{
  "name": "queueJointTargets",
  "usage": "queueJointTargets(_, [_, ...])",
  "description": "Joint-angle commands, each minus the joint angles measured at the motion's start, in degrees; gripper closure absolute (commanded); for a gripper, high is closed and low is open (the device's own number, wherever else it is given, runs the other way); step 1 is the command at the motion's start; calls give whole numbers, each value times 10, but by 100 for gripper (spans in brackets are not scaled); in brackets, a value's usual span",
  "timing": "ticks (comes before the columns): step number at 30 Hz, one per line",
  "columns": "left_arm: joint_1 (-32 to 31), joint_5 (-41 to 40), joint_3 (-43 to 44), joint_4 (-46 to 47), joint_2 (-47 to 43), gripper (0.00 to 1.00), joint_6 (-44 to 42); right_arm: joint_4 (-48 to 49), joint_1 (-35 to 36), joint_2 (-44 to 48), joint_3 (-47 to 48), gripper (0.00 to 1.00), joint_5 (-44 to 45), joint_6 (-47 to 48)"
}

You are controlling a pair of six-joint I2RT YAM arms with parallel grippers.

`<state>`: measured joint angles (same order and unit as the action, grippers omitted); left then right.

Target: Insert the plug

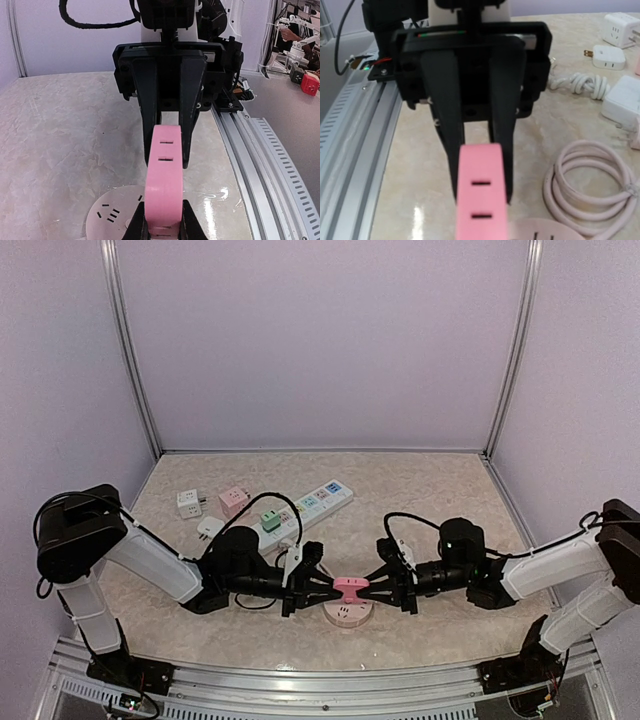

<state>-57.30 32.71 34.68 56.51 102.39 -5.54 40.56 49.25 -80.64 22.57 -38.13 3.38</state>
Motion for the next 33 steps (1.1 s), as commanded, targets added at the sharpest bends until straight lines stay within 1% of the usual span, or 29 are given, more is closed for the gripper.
queueJointTargets(1, [-6,-16,4,11,6,100,-24,7,10,-25,14,100,42,-32])
queueJointTargets(5, [0,-28,9,-2,12,100,-45,29,17,-43,12,100,74,-77])
queueJointTargets(8, [9,-13,15,-9,19,100,-49,54,38,-43,0,100,126,-101])
queueJointTargets(12, [16,9,27,-11,30,100,-54,80,62,-32,-24,100,186,-114])
queueJointTargets(14, [19,15,32,-16,38,100,-69,80,65,-32,-31,100,198,-112])
queueJointTargets(22, [27,23,55,-39,58,100,-123,108,72,-65,-29,100,197,-107])
queueJointTargets(28, [34,41,60,-52,64,100,-129,133,73,-85,-30,100,189,-126])
queueJointTargets(33, [37,46,65,-56,68,100,-131,130,73,-83,-30,100,191,-126])
